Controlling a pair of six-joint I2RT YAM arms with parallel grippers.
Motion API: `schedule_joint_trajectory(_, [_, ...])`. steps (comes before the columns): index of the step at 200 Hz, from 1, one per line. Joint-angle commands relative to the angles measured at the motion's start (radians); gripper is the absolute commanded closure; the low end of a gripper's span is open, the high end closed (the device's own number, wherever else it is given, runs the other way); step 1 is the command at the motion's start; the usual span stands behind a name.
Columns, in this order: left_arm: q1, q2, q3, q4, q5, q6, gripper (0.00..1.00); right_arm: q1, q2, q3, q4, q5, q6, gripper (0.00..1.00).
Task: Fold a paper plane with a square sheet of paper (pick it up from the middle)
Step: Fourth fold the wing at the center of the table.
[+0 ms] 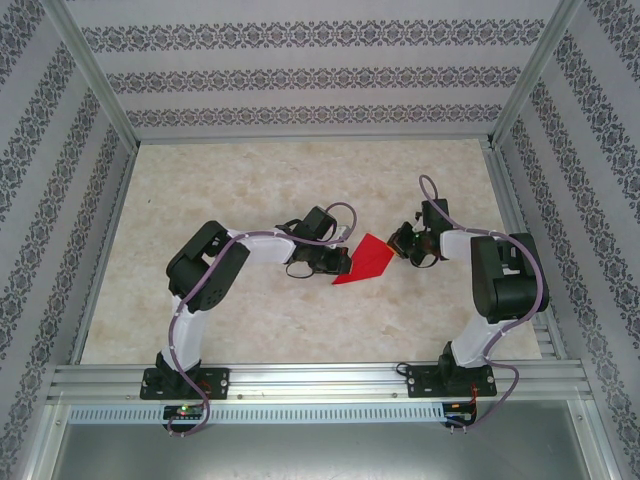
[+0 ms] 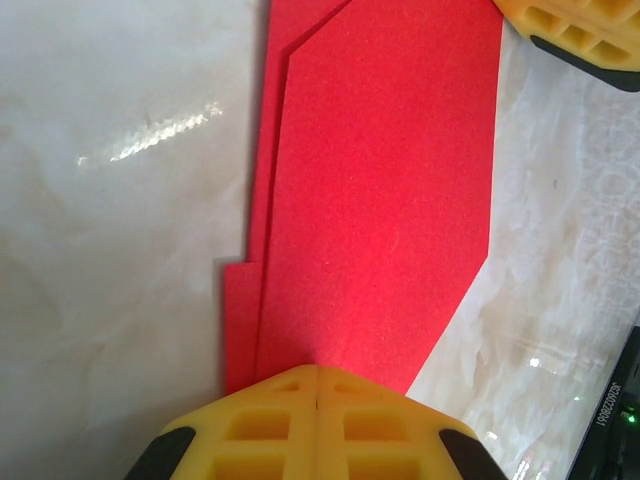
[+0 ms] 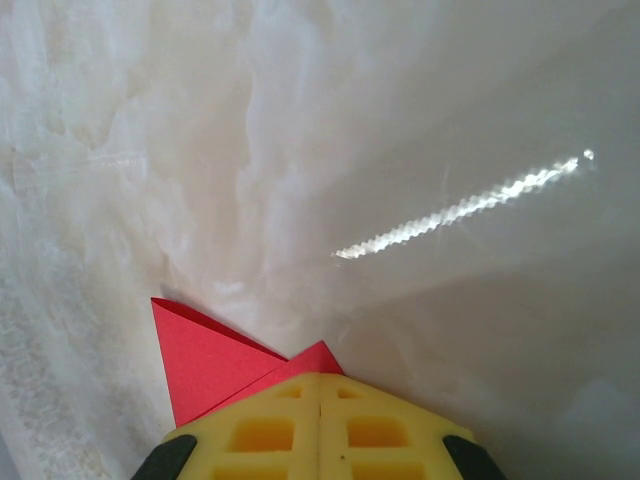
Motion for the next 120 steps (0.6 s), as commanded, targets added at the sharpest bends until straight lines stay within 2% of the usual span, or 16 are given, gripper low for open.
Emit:
schedule_joint_trajectory(1, [0.001, 0.052, -0.081, -0.239, -0.120, 0.034, 1.00, 0.001, 0.011, 0.033, -0.027, 0.113, 0.019, 0.96])
schedule_joint_trajectory(44, [0.001, 0.050, -0.075, -0.232, -0.113, 0.029, 1.00, 0.003, -0.037, 0.024, -0.012, 0.162, 0.041, 0.97])
schedule_joint_trajectory(78, [0.001, 0.051, -0.066, -0.225, -0.112, 0.027, 1.00, 0.037, -0.113, -0.032, 0.108, 0.035, 0.035, 0.97])
schedule_joint_trajectory(120, [0.001, 0.051, -0.049, -0.218, -0.110, 0.022, 1.00, 0.127, -0.159, -0.079, 0.135, -0.007, 0.066, 0.97])
